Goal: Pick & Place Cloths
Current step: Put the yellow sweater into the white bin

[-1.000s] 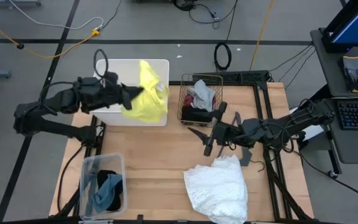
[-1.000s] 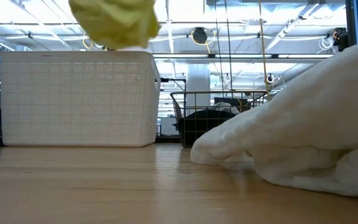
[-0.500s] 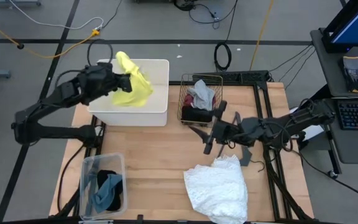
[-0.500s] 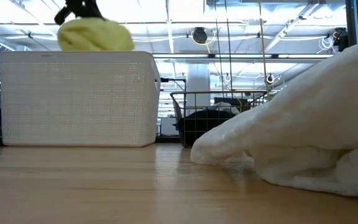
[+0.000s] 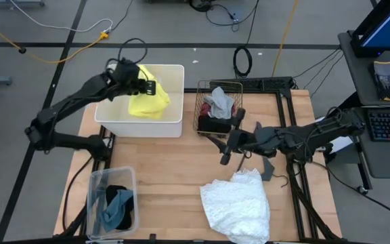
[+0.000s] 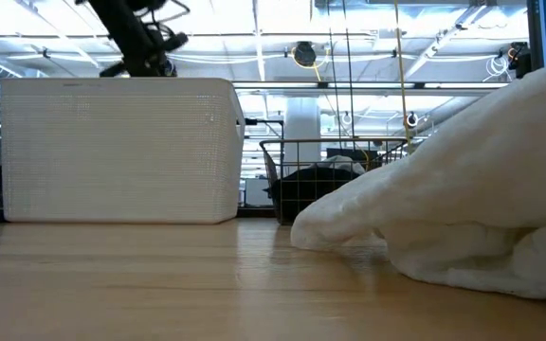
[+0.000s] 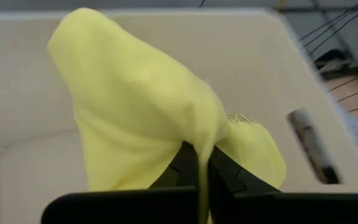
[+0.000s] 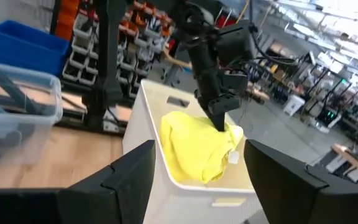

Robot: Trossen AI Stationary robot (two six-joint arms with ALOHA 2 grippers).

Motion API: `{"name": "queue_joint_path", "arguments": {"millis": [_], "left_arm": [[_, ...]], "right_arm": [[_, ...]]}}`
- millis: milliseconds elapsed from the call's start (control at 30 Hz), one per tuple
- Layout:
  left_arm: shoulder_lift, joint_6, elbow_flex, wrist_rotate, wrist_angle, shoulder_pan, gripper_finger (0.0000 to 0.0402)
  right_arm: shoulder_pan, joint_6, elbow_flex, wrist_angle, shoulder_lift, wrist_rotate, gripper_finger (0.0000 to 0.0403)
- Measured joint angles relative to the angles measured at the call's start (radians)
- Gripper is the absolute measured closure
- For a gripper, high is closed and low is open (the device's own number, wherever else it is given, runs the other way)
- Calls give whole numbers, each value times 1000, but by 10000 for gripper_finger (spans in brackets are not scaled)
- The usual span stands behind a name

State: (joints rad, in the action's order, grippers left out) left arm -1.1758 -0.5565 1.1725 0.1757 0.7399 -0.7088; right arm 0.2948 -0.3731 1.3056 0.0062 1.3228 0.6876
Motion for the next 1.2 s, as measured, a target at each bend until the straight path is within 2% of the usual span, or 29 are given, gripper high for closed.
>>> {"name": "queue_joint_path", "arguments": {"millis": [233,533,867,1000,1200], "left_arm": [[-138,17,0,-92,21,-70,401],[-276,5,0,-136,30,-98,401],[-330,-23,0,-230,43,-111,398],[-330,-7,0,-256,45,-105,362],[-329,25,0,-284,45,-105,253]], "right_arm": [[-22,73,0,-91,0,-1,165],[-27,78,0,-117,0,-3,165],[-27,78,0,-117,0,-3,165],[-27,78,0,-129,0,-3,165],[-27,156,-1,-248,0,-10,165]]}}
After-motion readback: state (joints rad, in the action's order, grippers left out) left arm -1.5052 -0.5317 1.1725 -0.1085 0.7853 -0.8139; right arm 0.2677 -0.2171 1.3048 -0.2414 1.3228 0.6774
